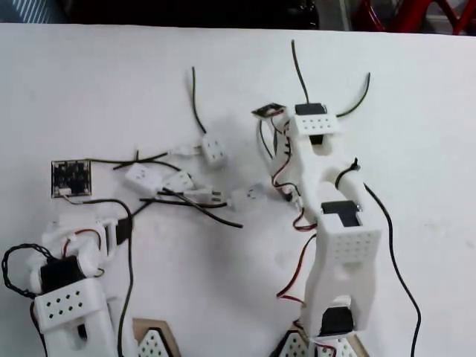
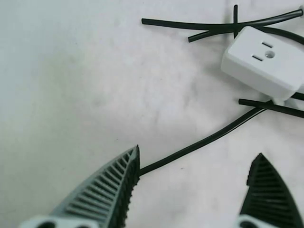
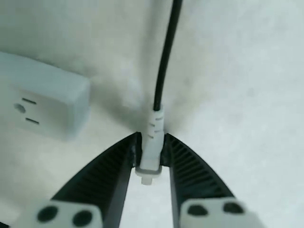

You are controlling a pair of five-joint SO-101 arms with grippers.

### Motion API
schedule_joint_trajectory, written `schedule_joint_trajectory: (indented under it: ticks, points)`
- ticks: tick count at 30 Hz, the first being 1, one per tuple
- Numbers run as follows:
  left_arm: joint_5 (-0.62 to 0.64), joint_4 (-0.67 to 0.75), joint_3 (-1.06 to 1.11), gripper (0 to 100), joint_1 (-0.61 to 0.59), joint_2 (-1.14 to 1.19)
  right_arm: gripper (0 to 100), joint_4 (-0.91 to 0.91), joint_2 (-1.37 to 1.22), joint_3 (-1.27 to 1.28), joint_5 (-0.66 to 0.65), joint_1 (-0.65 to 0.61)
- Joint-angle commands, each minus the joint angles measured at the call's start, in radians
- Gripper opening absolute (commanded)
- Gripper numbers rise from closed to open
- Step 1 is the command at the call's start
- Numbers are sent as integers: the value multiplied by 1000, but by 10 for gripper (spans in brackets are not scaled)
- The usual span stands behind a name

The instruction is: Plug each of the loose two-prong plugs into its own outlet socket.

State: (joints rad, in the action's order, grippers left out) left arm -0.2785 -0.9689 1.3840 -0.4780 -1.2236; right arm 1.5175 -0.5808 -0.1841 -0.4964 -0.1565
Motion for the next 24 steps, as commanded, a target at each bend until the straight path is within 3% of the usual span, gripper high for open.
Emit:
schedule_joint_trajectory:
  ticks: [1, 7, 16, 20, 24]
  points:
    - [6, 21, -2, 352, -5, -16, 15, 4, -5, -44, 2, 7]
    - [6, 21, -2, 352, -5, -16, 17, 27, 54, -44, 0, 19]
    - [6, 21, -2, 352, -5, -16, 17, 196, 374, -31, 9, -42]
    - [6, 21, -2, 352, -5, -16, 17, 194, 553, 72, 12, -88]
    - [6, 21, -2, 352, -5, -16, 17, 117, 760, 250, 98, -151]
